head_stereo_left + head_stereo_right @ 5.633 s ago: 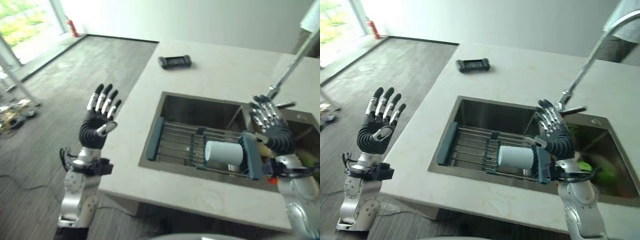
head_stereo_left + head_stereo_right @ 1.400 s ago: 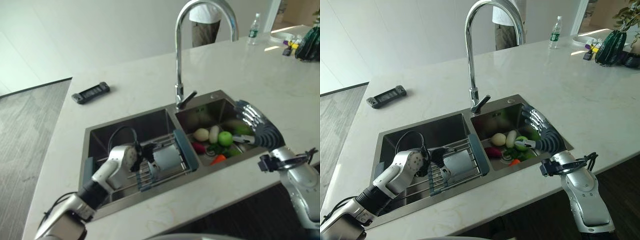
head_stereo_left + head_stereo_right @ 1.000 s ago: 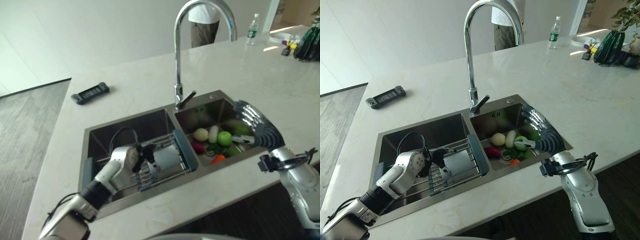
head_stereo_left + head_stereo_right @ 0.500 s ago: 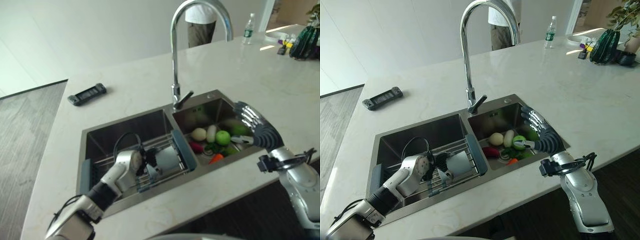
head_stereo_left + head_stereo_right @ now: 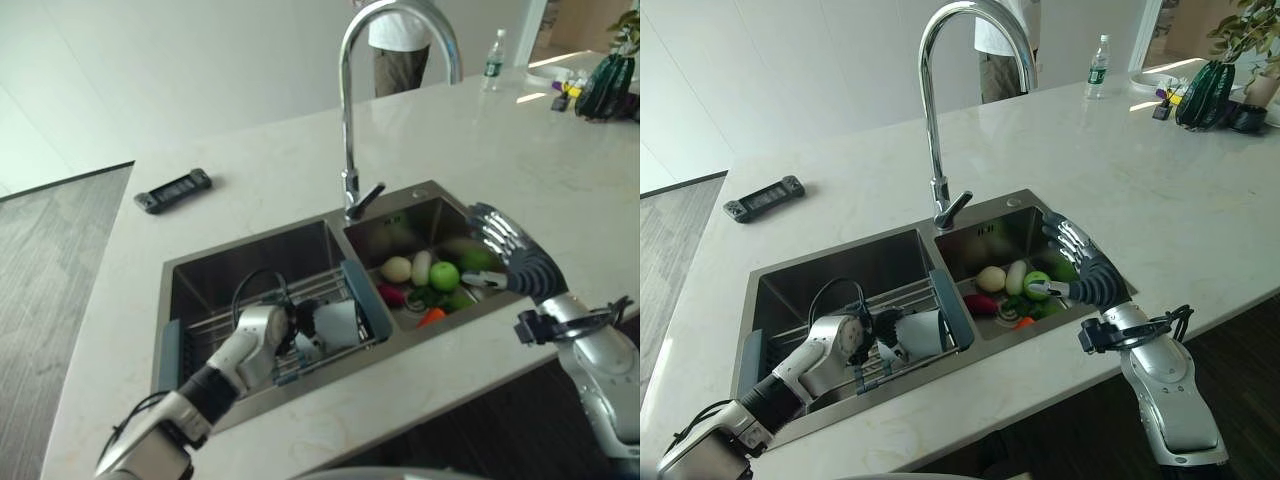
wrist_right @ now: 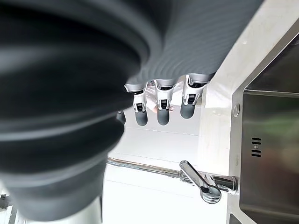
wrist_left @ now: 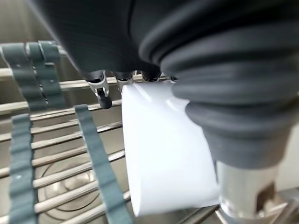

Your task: Place the dishes in the dishwasher.

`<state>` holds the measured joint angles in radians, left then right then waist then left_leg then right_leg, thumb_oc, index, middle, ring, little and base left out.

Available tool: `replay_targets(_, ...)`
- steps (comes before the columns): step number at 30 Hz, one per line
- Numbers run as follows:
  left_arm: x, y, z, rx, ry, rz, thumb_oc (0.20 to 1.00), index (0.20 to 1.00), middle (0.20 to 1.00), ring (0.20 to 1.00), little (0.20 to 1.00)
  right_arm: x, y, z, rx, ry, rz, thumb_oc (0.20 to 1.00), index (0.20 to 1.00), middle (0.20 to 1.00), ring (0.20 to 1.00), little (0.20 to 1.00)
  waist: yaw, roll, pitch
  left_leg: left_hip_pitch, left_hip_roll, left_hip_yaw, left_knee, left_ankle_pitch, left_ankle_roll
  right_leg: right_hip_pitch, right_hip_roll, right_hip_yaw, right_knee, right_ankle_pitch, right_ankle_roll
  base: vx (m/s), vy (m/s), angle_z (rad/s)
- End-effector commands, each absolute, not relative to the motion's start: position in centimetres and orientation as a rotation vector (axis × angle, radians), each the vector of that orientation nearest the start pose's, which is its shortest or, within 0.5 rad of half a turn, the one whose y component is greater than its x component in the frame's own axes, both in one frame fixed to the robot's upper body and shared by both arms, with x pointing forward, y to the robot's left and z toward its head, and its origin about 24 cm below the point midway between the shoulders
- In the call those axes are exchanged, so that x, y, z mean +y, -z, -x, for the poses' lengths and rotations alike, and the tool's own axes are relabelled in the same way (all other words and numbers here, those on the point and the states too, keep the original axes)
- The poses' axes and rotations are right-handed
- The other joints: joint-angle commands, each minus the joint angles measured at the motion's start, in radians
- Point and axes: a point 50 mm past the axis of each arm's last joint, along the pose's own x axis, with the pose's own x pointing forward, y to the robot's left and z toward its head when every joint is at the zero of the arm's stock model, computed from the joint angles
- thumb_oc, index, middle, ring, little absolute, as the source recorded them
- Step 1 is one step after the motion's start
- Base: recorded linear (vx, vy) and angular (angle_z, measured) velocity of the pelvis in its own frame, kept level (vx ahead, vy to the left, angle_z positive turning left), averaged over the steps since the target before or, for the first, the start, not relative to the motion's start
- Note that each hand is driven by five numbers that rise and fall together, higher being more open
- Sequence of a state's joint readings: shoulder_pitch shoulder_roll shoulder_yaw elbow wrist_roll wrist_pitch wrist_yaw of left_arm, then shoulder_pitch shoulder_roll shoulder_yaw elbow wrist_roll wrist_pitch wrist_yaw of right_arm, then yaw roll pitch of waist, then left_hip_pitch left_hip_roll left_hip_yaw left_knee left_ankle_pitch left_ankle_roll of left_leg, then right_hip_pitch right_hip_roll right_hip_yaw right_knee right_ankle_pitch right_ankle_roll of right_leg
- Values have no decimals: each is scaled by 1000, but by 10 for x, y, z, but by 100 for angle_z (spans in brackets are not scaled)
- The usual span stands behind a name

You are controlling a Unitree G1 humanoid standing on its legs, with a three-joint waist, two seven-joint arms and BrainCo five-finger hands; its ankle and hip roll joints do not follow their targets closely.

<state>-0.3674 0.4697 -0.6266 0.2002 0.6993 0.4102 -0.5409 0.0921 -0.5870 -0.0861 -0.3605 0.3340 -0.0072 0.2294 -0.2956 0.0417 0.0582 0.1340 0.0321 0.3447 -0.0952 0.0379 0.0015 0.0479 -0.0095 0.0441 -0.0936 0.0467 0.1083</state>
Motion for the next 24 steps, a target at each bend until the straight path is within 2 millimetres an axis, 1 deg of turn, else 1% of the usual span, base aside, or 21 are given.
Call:
replay_targets(1,154,5,-288,622,707,-1498,200,200,200,200,200,-215,-163,-238,-401,-305,290,1000,1000,1000,1000,1000,-23,-11,-7,48,-21,-5,8,-136,35,2,19,-27,7,-7,43,0,0,0)
replay_targets(4,154,17,-284,652,725,-1517,200,200,200,200,200,-214,-163,-238,-400,-316,289,1000,1000,1000,1000,1000,-31,-12,-7,49,-20,0,8,-136,35,1,19,-25,7,-7,42,0,0,0)
replay_targets(6,151,19,-284,623,733,-1501,200,200,200,200,200,-214,-163,-237,-401,-322,288,1000,1000,1000,1000,1000,-35,-11,-7,50,-20,1,8,-136,35,0,20,-23,7,-7,42,0,0,0)
replay_targets(7,146,25,-284,577,722,-1492,200,200,200,200,200,-213,-163,-237,-402,-335,286,1000,1000,1000,1000,1000,-41,-12,-8,51,-20,6,8,-137,36,0,21,-18,7,-7,41,0,0,0)
replay_targets(12,152,38,-279,496,686,-1484,200,200,200,200,200,-213,-159,-237,-394,-335,287,1000,1000,1000,1000,1000,-41,-15,-9,52,-19,11,8,-136,33,0,21,-15,9,-4,41,8,-2,-4)
replay_targets(14,150,36,-278,421,670,-1454,200,200,200,200,200,-214,-159,-236,-394,-325,290,1000,1000,1000,1000,1000,-33,-17,-6,52,-20,5,8,-137,33,2,22,-16,7,-4,39,7,-8,-12)
replay_targets(19,149,26,-279,334,637,-1403,200,200,200,200,200,-215,-159,-236,-394,-305,297,1000,1000,1000,1000,1000,-18,-18,-3,50,-20,-2,8,-138,32,4,22,-20,7,-5,37,0,-3,0)
replay_targets(23,159,8,-281,245,584,-1354,200,200,200,200,200,-220,-158,-234,-392,-275,300,1000,1000,1000,1000,1000,-1,-17,1,48,-20,-12,8,-137,30,6,22,-27,7,-7,36,0,0,0)
replay_targets(24,162,0,-282,214,559,-1332,200,200,200,200,200,-221,-157,-233,-391,-265,302,1000,1000,1000,1000,1000,5,-17,4,47,-20,-17,8,-136,30,7,22,-30,7,-7,36,0,0,0)
